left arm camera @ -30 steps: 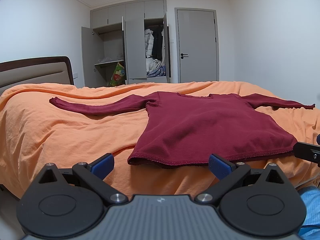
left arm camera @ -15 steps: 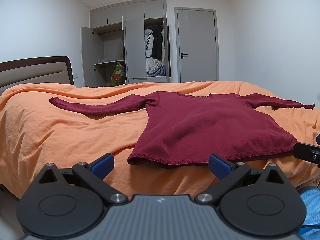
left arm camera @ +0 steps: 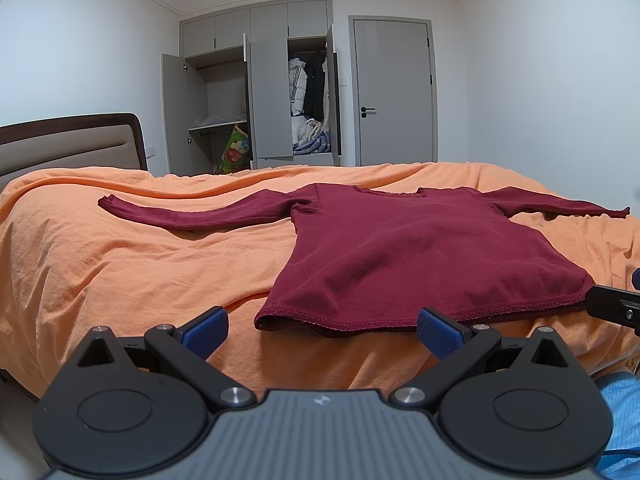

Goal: Fold small clothes

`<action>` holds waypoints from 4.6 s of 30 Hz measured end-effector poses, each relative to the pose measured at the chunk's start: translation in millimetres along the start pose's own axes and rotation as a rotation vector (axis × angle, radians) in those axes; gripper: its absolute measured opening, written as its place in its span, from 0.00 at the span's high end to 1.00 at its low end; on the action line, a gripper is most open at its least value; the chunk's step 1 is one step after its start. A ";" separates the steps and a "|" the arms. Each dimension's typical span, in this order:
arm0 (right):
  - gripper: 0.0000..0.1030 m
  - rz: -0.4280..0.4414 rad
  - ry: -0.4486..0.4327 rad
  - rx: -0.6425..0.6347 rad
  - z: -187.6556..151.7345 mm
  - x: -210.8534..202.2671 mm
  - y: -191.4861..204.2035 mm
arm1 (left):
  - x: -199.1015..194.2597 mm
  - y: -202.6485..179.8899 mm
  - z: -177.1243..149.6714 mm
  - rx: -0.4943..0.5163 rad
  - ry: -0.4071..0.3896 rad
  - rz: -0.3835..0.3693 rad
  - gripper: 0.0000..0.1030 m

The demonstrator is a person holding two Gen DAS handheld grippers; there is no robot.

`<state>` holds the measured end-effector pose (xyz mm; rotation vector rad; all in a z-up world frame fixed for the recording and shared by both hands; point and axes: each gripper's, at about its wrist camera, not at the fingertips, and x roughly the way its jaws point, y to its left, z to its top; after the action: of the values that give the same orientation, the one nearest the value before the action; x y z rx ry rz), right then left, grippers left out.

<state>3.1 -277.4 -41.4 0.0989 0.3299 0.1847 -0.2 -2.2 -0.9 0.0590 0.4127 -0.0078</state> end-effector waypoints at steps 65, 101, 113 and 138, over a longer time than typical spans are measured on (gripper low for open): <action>0.00 -0.114 0.183 0.016 40.7 80.7 -22.1 | 90.8 19.0 71.3 -0.024 0.127 0.063 0.00; 0.00 -0.519 0.106 0.229 154.8 233.1 -299.2 | 333.3 -85.2 196.4 -0.037 0.169 -0.062 0.00; 0.03 -0.795 0.138 0.514 132.4 247.0 -441.9 | 374.7 -128.1 142.4 0.008 0.248 -0.076 0.00; 0.95 -0.685 -0.091 0.270 227.2 265.0 -372.2 | 356.9 -76.3 187.1 -0.081 0.234 -0.058 0.00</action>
<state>385.5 -604.7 42.6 0.2532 0.2808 -0.5427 400.2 -87.8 22.8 -0.0322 0.6482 -0.0421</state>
